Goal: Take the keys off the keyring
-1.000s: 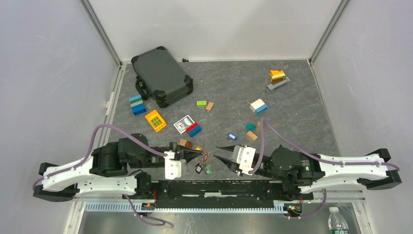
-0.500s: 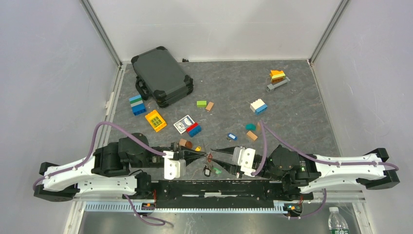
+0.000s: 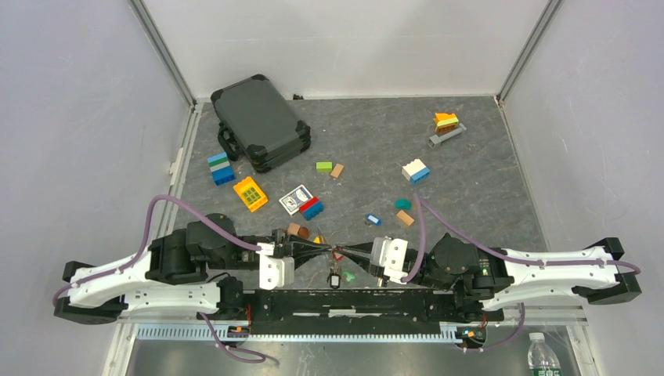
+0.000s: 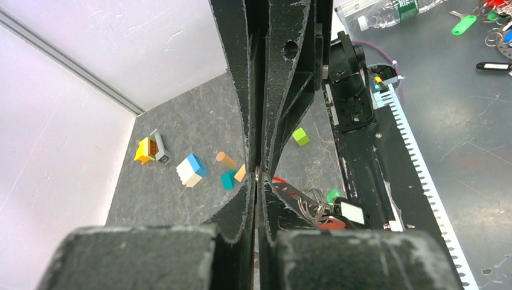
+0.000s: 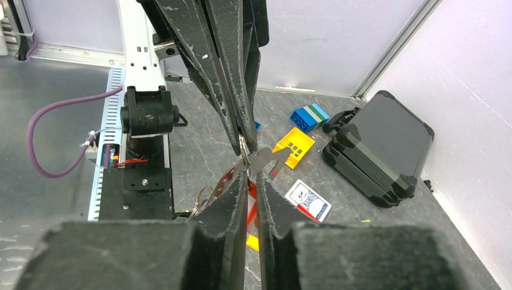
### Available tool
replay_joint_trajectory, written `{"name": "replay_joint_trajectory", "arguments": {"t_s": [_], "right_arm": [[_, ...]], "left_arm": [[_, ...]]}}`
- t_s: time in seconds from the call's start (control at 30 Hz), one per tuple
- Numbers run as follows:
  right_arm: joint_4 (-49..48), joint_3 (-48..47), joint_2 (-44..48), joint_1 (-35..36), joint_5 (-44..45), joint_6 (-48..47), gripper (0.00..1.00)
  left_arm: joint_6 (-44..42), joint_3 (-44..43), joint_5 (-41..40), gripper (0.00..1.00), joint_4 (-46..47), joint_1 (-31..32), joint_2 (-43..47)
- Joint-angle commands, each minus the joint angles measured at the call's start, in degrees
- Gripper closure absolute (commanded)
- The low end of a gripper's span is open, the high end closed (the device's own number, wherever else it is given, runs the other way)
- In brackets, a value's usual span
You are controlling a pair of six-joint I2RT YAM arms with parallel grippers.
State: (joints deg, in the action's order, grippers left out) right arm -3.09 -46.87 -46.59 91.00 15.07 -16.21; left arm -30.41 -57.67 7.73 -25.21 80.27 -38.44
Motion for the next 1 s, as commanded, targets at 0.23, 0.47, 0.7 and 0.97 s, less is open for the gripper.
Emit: {"name": "replay_joint_trajectory", "arguments": {"t_s": [0.23, 0.47, 0.7, 0.97], "right_arm": [[-1.12, -0.06, -0.47, 0.06, 0.41, 0.48, 0.97], [-0.86, 0.23, -0.36, 0.08, 2.22, 0.43, 0.93], [-1.63, 3.74, 1.53, 0.06, 9.74, 1.05, 0.80], [9.23, 5.35, 2.53, -0.08, 26.04, 14.34, 0.70]], "left_arm": [[2.25, 1.91, 1.46, 0.98, 7.24, 0.23, 2.39], [2.76, 2.86, 1.20, 0.98, 8.16, 0.23, 3.19], [4.55, 4.77, -2.17, 0.98, 8.72, 0.22, 5.08], [7.08, 7.42, -10.80, 0.98, 9.43, 0.17, 9.13]]}}
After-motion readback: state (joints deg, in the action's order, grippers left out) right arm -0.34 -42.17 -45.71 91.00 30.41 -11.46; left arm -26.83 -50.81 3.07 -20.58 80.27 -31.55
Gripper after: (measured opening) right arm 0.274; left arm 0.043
